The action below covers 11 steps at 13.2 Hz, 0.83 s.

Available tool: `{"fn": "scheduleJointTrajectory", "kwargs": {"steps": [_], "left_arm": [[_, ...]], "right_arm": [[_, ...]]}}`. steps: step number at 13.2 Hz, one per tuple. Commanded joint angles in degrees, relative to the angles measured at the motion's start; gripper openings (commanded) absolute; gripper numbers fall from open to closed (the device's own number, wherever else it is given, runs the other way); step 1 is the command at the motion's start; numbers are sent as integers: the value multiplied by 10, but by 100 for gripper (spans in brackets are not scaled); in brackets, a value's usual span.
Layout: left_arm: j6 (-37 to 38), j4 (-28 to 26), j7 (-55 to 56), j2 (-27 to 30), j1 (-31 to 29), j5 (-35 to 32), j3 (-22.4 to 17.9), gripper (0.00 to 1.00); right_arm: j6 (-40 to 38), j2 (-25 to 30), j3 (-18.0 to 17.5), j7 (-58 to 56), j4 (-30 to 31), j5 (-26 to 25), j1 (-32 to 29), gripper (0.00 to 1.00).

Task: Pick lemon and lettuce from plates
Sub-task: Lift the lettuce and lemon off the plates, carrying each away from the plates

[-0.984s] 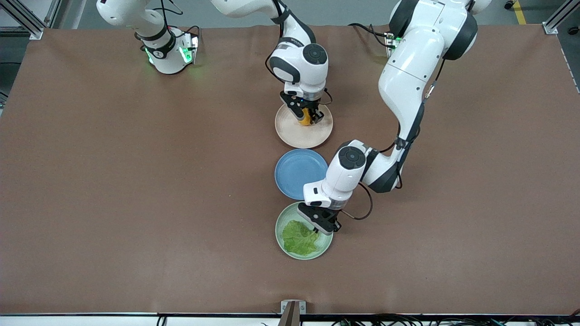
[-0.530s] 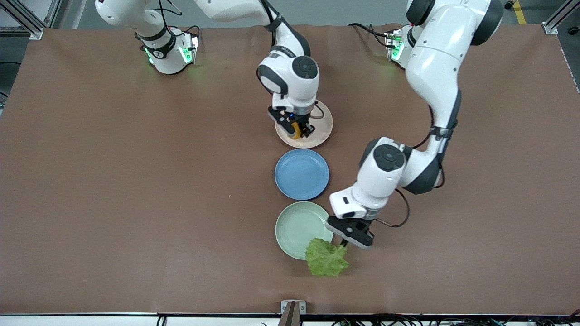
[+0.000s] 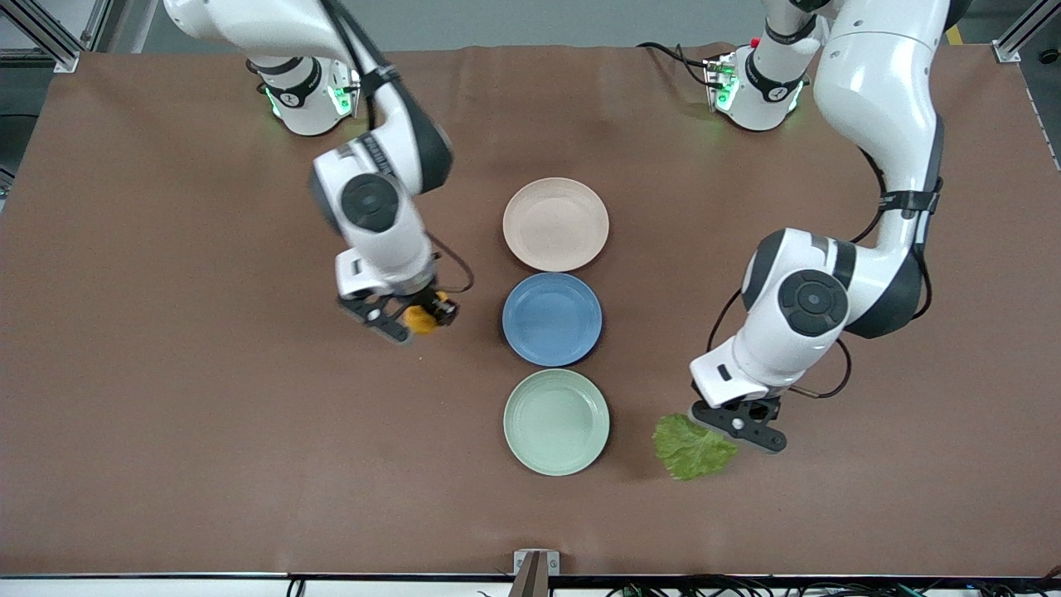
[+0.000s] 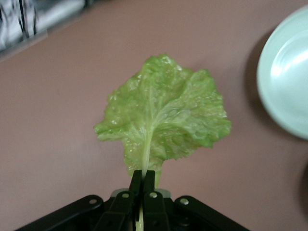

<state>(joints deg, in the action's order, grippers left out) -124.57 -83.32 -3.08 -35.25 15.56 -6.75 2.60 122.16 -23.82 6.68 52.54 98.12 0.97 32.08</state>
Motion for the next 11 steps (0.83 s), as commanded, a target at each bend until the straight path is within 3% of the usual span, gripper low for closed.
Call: {"fn": "scheduleJointTrajectory", "kwargs": {"steps": [1,4,8,11], "left_arm": [[-4,-159,18,90,-9,9,0,3],[-7,-223,18,110,-64,4,0,3],[-9,-296,18,115,-96,3,0,5],[-26,-310,16,94,-112,2,-1,12]], "right_arm": [[-8,17,-17,-150,21,16,-88,2],[-8,12,-16,-375,22,77,-182,2],[-5,5,-15,-493,44,77,-240,2],[44,-10,-14,-504,77,73,-240,2]]}}
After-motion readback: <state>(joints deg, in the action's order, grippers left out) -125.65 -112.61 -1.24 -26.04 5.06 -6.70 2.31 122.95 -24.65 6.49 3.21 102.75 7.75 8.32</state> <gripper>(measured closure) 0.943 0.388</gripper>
